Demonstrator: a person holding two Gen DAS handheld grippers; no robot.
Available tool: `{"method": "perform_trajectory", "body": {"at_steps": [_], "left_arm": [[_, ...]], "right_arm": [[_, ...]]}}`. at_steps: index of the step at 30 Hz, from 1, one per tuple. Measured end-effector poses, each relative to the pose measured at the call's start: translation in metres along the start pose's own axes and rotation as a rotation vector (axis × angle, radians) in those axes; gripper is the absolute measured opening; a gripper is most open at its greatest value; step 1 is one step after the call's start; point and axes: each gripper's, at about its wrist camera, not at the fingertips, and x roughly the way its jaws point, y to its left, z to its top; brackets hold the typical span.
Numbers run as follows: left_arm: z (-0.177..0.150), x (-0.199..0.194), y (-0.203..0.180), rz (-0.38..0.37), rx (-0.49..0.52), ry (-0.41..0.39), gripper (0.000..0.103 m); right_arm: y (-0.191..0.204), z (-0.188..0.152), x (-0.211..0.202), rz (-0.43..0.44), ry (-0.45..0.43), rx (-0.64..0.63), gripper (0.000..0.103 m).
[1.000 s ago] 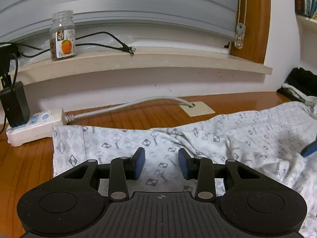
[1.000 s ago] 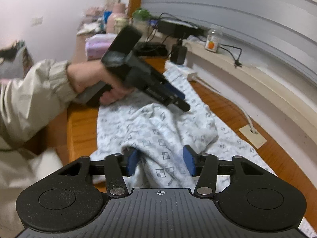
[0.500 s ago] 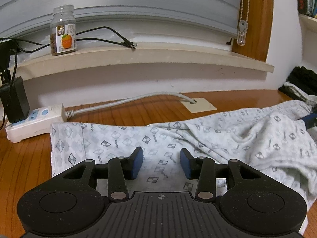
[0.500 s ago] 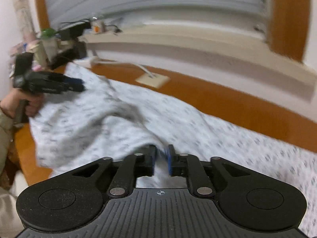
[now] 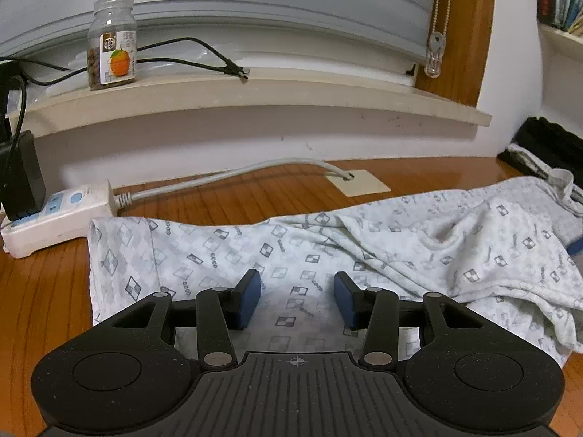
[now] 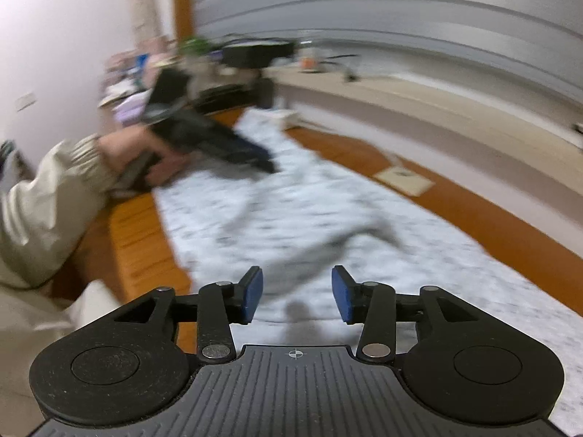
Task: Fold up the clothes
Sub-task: 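Grasp and lift garment fabric with the right tool while the left tool hovers open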
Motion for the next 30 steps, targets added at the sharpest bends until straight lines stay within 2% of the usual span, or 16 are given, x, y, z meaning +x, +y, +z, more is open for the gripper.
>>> {"method": "perform_trajectory", "body": {"at_steps": [2, 8, 13, 22, 24, 26, 27, 28, 30], "left_arm": [[0.0, 0.0, -0.002, 0.007, 0.01, 0.001, 0.049], [0.0, 0.001, -0.004, 0.021, 0.027, 0.003, 0.049], [0.0, 0.0, -0.004, 0.021, 0.028, 0.003, 0.049], [-0.001, 0.001, -0.004, 0.022, 0.03, 0.004, 0.049], [-0.001, 0.0, -0.004, 0.023, 0.03, 0.004, 0.049], [-0.001, 0.0, -0.005, 0.023, 0.03, 0.004, 0.049], [-0.001, 0.0, -0.005, 0.024, 0.031, 0.004, 0.049], [0.0, 0.0, -0.005, 0.024, 0.032, 0.004, 0.049], [0.0, 0.0, -0.005, 0.024, 0.033, 0.004, 0.05]], "right_arm": [[0.011, -0.001, 0.007, 0.021, 0.008, -0.024, 0.051], [0.027, -0.012, 0.014, 0.05, -0.004, -0.018, 0.056], [0.037, -0.014, 0.019, 0.017, -0.049, -0.022, 0.061], [0.04, -0.019, 0.033, -0.049, -0.032, -0.029, 0.061], [0.039, -0.02, 0.032, -0.064, -0.045, -0.023, 0.058], [0.036, -0.018, 0.03, -0.072, -0.05, -0.011, 0.03], [0.034, -0.017, 0.029, -0.078, -0.052, -0.009, 0.023], [0.031, -0.014, 0.026, -0.09, -0.059, -0.01, 0.012], [0.021, -0.005, 0.018, -0.121, -0.078, -0.012, 0.01]]}}
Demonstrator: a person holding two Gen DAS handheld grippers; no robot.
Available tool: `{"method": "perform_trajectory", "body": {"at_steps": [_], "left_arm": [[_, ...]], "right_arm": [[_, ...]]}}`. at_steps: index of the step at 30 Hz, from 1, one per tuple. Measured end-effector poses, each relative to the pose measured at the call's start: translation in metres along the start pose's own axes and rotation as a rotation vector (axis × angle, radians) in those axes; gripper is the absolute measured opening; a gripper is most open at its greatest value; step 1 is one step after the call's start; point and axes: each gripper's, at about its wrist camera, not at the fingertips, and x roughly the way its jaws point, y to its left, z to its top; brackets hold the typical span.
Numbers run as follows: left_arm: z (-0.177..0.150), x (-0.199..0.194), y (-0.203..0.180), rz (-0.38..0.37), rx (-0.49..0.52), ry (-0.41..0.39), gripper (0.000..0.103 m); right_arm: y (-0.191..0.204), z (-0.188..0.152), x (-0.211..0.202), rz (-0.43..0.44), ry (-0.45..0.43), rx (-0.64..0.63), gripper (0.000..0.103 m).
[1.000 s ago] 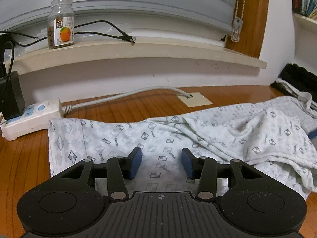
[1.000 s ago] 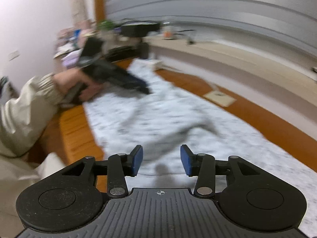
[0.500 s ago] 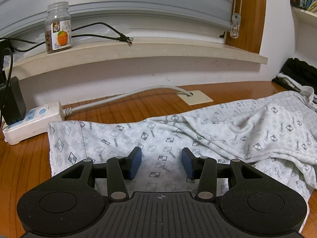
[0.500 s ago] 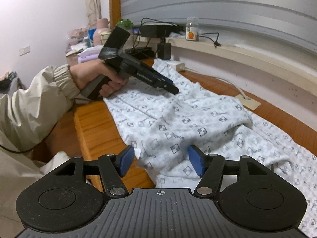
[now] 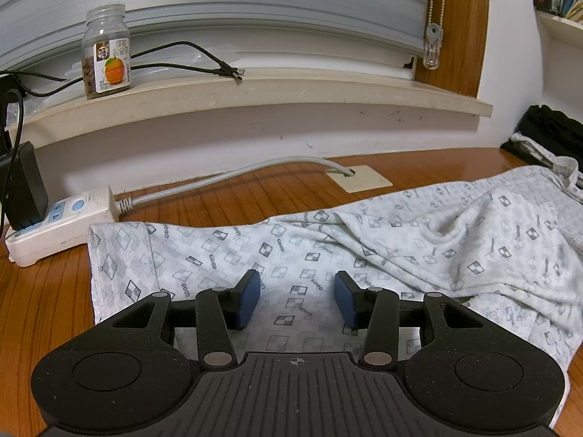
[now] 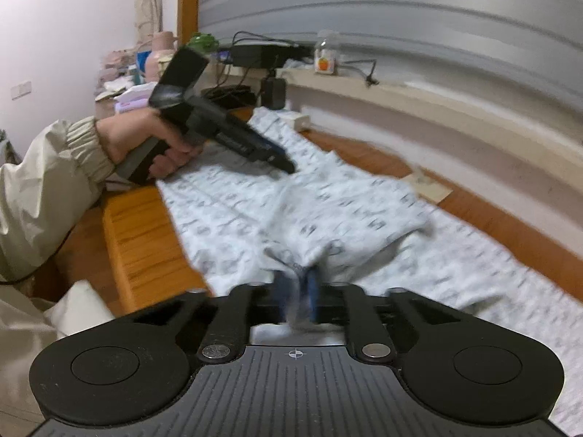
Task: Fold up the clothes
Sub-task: 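Grasp and lift garment fabric with the right tool while the left tool hovers open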
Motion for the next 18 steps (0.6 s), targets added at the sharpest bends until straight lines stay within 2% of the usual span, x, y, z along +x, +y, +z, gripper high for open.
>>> {"method": "perform_trajectory", "body": {"at_steps": [4, 8, 10, 12, 14, 18], "left_arm": [[0.0, 0.0, 0.0, 0.0, 0.001, 0.0, 0.05], [0.0, 0.0, 0.0, 0.001, 0.003, 0.0, 0.05], [0.0, 0.0, 0.0, 0.001, 0.004, 0.0, 0.05], [0.0, 0.0, 0.0, 0.001, 0.004, 0.0, 0.05], [0.0, 0.0, 0.0, 0.002, 0.004, -0.001, 0.05], [0.0, 0.0, -0.001, 0.006, 0.009, -0.002, 0.051]], "right_arm": [[-0.034, 0.024, -0.011, -0.093, -0.052, 0.013, 0.008], [-0.085, 0.052, -0.01, -0.256, -0.086, 0.026, 0.005], [-0.114, 0.063, -0.005, -0.325, -0.106, 0.078, 0.005], [-0.143, 0.068, 0.004, -0.363, -0.103, 0.168, 0.013], [-0.159, 0.065, 0.012, -0.408, -0.101, 0.217, 0.039], [-0.167, 0.05, 0.022, -0.442, -0.098, 0.25, 0.044]]}}
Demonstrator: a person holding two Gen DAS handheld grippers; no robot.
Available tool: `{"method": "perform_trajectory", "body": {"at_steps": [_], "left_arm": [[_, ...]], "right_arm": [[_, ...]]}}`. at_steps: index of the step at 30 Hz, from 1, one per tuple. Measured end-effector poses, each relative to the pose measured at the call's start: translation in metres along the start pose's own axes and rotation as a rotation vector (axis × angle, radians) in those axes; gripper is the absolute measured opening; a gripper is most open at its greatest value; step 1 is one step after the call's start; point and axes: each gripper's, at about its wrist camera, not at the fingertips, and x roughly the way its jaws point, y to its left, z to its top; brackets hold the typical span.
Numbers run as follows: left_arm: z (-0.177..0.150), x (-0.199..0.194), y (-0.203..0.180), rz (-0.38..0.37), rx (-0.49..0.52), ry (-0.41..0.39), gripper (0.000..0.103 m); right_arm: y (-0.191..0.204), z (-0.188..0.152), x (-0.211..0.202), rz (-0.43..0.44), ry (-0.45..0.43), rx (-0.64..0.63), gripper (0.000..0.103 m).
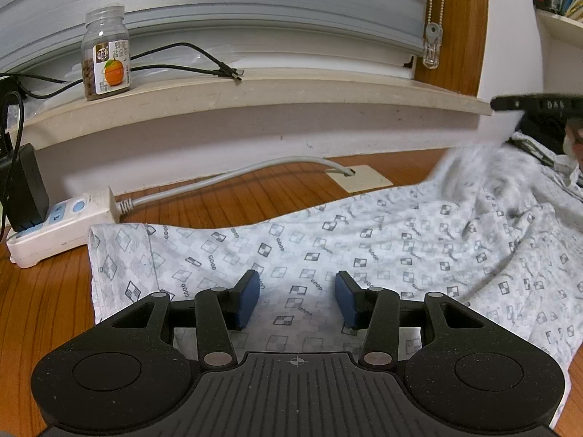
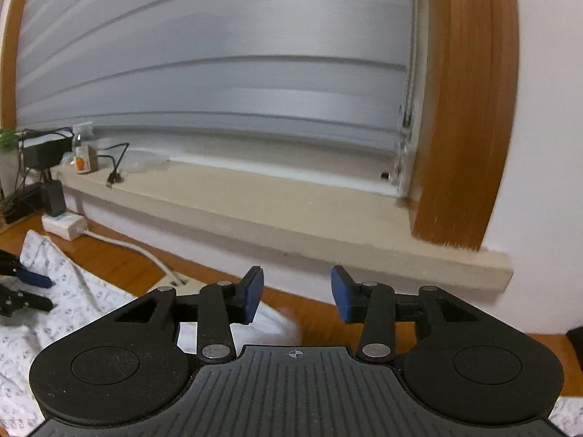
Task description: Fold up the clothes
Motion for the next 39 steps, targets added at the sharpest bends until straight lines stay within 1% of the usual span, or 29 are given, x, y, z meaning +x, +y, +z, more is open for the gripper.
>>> {"method": "perform_trajectory", "body": {"at_steps": [5, 8, 10, 14, 16, 19, 20, 22, 23, 24, 25, 26, 27, 29, 30, 32, 33, 34, 36, 39], "left_arm": [[-0.001, -0.003, -0.004, 0.026, 0.012, -0.021, 0.054], [-0.002, -0.008, -0.011, 0.05, 0.013, -0.055, 0.055], [-0.002, -0.013, -0.019, 0.051, 0.014, -0.081, 0.055], [0.001, -0.026, -0.056, -0.003, 0.061, -0.14, 0.053], [0.005, -0.03, -0.081, -0.045, 0.097, -0.161, 0.045], [0.006, -0.03, -0.113, -0.119, 0.155, -0.154, 0.045], [0.005, -0.029, -0.123, -0.129, 0.179, -0.147, 0.045], [0.001, -0.026, -0.14, -0.144, 0.227, -0.126, 0.049], [-0.002, -0.023, -0.147, -0.148, 0.248, -0.114, 0.049], [-0.004, -0.02, -0.151, -0.143, 0.261, -0.101, 0.049], [-0.006, -0.016, -0.154, -0.137, 0.274, -0.088, 0.049], [-0.008, -0.012, -0.157, -0.129, 0.286, -0.076, 0.049], [-0.008, -0.01, -0.157, -0.116, 0.29, -0.071, 0.049], [-0.01, -0.01, -0.153, -0.114, 0.282, -0.068, 0.049], [-0.01, -0.013, -0.15, -0.118, 0.28, -0.071, 0.047], [-0.01, -0.02, -0.146, -0.121, 0.278, -0.087, 0.04], [-0.009, -0.024, -0.143, -0.125, 0.273, -0.096, 0.029], [-0.009, -0.03, -0.138, -0.136, 0.268, -0.097, 0.024], [-0.009, -0.04, -0.131, -0.155, 0.252, -0.103, 0.024], [-0.011, -0.046, -0.121, -0.12, 0.237, -0.103, 0.025]], "right_arm": [[0.002, -0.031, -0.005, 0.098, 0.084, -0.028, 0.053], [-0.001, -0.053, -0.015, 0.165, 0.131, -0.001, 0.054], [0.0, -0.065, -0.024, 0.193, 0.136, 0.003, 0.054], [0.001, -0.085, -0.052, 0.224, 0.146, -0.008, 0.054], [0.004, -0.091, -0.059, 0.241, 0.162, -0.017, 0.053], [0.008, -0.099, -0.063, 0.255, 0.19, -0.025, 0.053], [0.009, -0.102, -0.061, 0.256, 0.202, -0.028, 0.053], [0.012, -0.106, -0.056, 0.257, 0.225, -0.039, 0.052], [0.013, -0.107, -0.054, 0.258, 0.233, -0.045, 0.05], [0.014, -0.108, -0.054, 0.257, 0.239, -0.05, 0.044], [0.014, -0.109, -0.054, 0.255, 0.243, -0.056, 0.02], [0.014, -0.106, -0.058, 0.249, 0.232, -0.062, 0.01], [0.013, -0.101, -0.064, 0.241, 0.213, -0.067, 0.008], [0.012, -0.092, -0.077, 0.225, 0.176, -0.076, 0.005], [0.011, -0.086, -0.087, 0.219, 0.157, -0.08, 0.005], [0.011, -0.073, -0.108, 0.217, 0.129, -0.089, 0.005], [0.012, -0.067, -0.119, 0.217, 0.121, -0.098, 0.005], [0.013, -0.063, -0.129, 0.221, 0.117, -0.108, 0.005], [0.019, -0.062, -0.145, 0.21, 0.136, -0.144, 0.005], [0.022, -0.074, -0.151, 0.203, 0.222, -0.174, 0.005]]}}
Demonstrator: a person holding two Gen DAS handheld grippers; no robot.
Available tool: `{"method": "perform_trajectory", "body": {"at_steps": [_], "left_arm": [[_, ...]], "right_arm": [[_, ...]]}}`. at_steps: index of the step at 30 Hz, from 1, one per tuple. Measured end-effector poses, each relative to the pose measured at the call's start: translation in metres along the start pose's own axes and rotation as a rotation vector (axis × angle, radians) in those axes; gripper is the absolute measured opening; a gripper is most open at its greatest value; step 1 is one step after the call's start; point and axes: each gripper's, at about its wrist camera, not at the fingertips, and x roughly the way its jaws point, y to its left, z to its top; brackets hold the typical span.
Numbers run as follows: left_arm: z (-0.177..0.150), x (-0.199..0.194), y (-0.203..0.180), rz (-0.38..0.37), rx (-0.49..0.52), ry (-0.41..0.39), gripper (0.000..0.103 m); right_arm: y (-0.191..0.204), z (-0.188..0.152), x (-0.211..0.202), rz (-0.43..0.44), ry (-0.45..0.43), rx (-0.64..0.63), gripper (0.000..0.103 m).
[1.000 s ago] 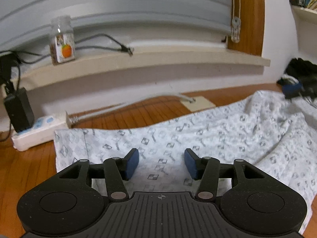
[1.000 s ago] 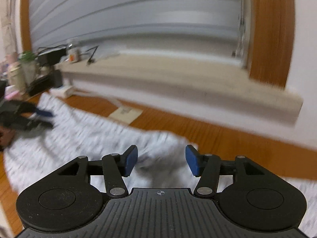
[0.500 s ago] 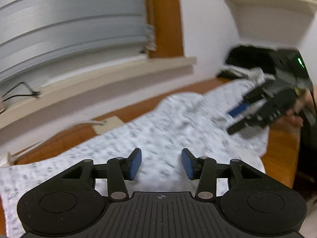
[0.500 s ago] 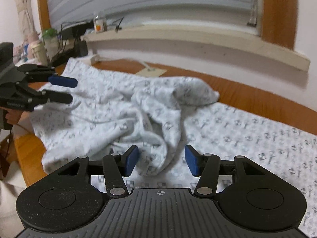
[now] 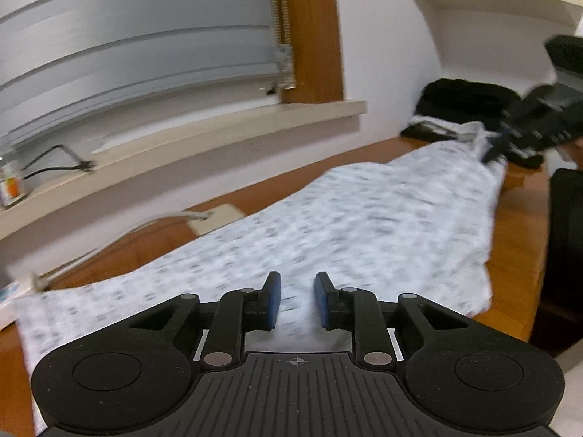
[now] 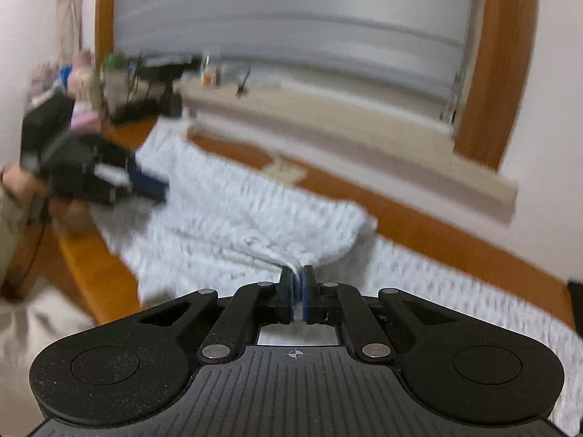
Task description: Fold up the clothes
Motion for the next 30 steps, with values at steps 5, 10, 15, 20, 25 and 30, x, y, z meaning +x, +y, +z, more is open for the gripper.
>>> {"method": "perform_trajectory", "body": {"at_steps": [5, 10, 15, 20, 25, 30], "left_arm": [[-0.02, -0.023, 0.03, 0.086, -0.064, -0.004, 0.043], [-0.05, -0.067, 0.071, 0.205, -0.198, -0.023, 0.051], [-0.066, -0.08, 0.095, 0.265, -0.25, 0.007, 0.051], [-0.066, -0.073, 0.096, 0.282, -0.239, 0.053, 0.049], [-0.082, -0.083, 0.099, 0.283, -0.286, 0.062, 0.052], [-0.085, -0.083, 0.098, 0.28, -0.287, 0.065, 0.05]], "right_arm": [[-0.009, -0.028, 0.015, 0.026, 0.066, 0.062, 0.014], [-0.022, -0.032, 0.006, 0.055, -0.035, 0.144, 0.045], [-0.027, -0.033, 0.015, 0.077, -0.103, 0.178, 0.056], [-0.036, -0.028, 0.047, 0.048, -0.095, 0.163, 0.062], [-0.052, -0.035, 0.066, -0.097, -0.103, 0.164, 0.064], [-0.072, -0.046, 0.074, -0.117, -0.088, 0.245, 0.073]]}}
